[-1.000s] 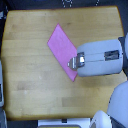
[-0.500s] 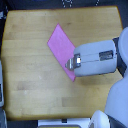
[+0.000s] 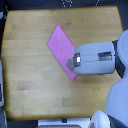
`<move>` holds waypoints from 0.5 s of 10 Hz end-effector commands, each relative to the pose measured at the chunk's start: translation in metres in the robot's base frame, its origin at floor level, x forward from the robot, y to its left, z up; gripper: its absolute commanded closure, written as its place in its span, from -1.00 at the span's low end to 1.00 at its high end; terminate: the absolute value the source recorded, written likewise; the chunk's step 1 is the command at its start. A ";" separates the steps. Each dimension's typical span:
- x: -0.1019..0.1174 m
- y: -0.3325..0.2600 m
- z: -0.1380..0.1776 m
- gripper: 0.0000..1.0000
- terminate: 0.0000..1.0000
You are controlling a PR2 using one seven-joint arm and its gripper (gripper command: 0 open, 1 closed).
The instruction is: Folding a cloth
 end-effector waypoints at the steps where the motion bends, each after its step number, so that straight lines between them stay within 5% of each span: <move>1: 0.000 -0.004 -0.022 -1.00 -1.00; 2: -0.005 -0.004 -0.025 -1.00 -1.00; 3: -0.008 -0.003 -0.025 1.00 -1.00; 5: -0.011 -0.007 -0.022 1.00 -1.00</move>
